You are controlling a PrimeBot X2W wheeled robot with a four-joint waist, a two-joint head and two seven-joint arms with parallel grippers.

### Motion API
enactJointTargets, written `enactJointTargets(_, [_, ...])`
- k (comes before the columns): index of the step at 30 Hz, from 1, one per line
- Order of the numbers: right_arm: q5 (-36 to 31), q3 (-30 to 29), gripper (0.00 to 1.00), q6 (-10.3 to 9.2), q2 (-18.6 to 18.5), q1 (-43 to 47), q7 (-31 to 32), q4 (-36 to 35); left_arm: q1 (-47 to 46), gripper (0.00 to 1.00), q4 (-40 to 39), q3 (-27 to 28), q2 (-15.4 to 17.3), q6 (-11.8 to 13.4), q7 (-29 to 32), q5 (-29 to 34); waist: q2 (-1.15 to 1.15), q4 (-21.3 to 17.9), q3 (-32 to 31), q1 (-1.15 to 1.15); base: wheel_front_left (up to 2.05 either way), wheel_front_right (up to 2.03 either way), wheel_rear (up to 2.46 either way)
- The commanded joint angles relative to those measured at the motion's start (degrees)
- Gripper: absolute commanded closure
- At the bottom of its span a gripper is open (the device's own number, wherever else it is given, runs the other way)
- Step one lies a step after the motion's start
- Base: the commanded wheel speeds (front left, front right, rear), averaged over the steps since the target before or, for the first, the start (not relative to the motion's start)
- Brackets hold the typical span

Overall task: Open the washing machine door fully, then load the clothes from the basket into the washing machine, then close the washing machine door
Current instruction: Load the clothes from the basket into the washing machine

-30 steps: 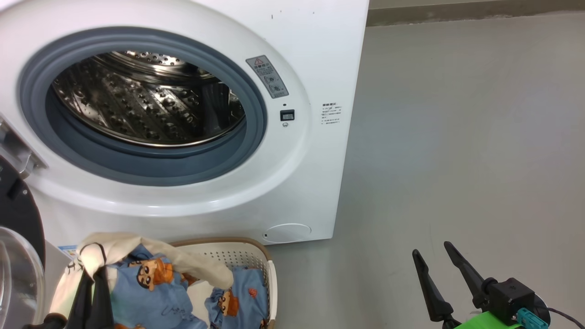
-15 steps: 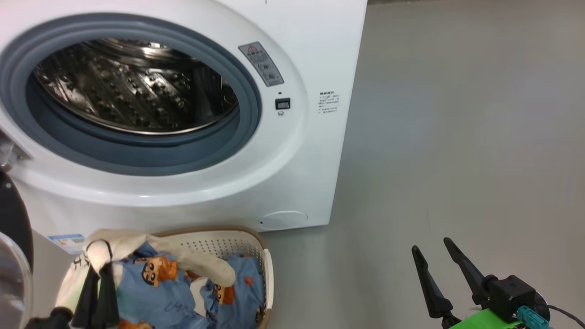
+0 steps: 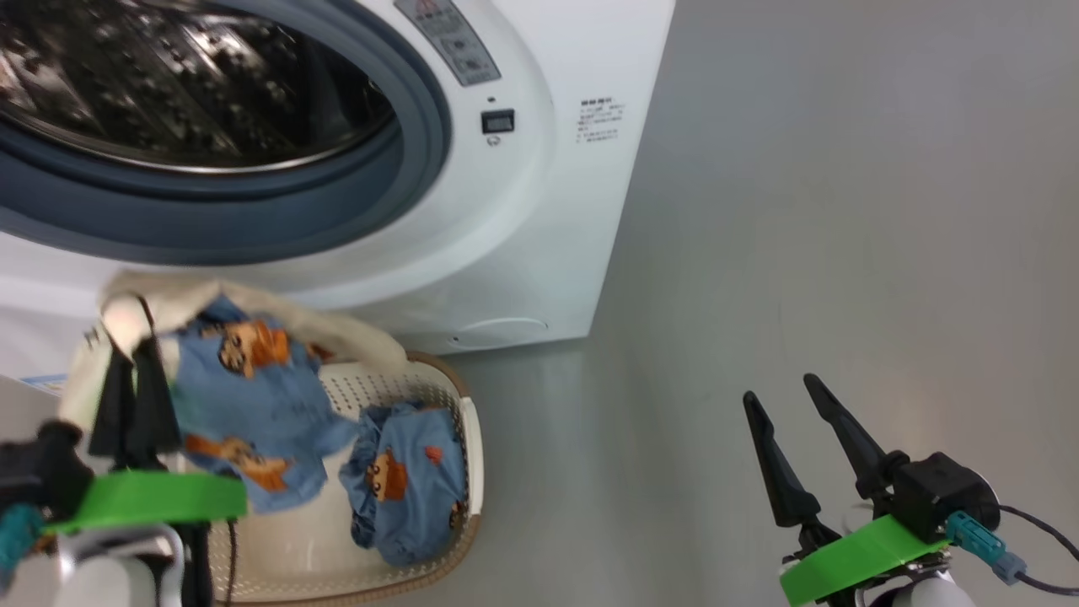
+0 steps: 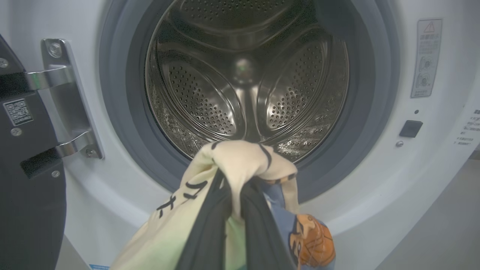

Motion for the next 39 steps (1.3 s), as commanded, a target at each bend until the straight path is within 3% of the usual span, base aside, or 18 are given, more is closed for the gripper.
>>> enactJointTargets(1, [-0.03, 1.6, 0.0, 0.09, 0.04, -1.36, -0.27, -1.44, -2.44, 1.0, -0.78, 2.13, 1.79, -0.26, -0.37, 0.19, 0.0, -1.85, 3.33, 0.0, 0.0, 0.0, 0.0])
enactJointTargets(24, [0.64, 3.77, 0.0, 0.09, 1.86, -7.22, -0.27, -1.43, -38.63, 1.0, 20.97, -2.01, 13.84, -3.05, 3.83, 2.85, 0.0, -9.1, 15.81, 0.0, 0.0, 0.0, 0.0])
enactJointTargets(34, [1.34, 3.85, 0.0, 0.09, 2.33, -8.25, -0.27, -1.67, -51.07, 1.0, 31.54, -3.78, 16.52, -3.59, 12.88, 1.49, 0.0, -10.45, 22.33, 0.0, 0.0, 0.0, 0.0])
enactJointTargets(39, [1.41, 4.0, 0.0, 0.09, 2.44, -8.87, -0.27, -1.86, -56.39, 1.0, 34.86, -5.2, 16.46, -3.82, 13.8, 0.88, 0.0, -10.03, 24.94, 0.0, 0.0, 0.0, 0.0])
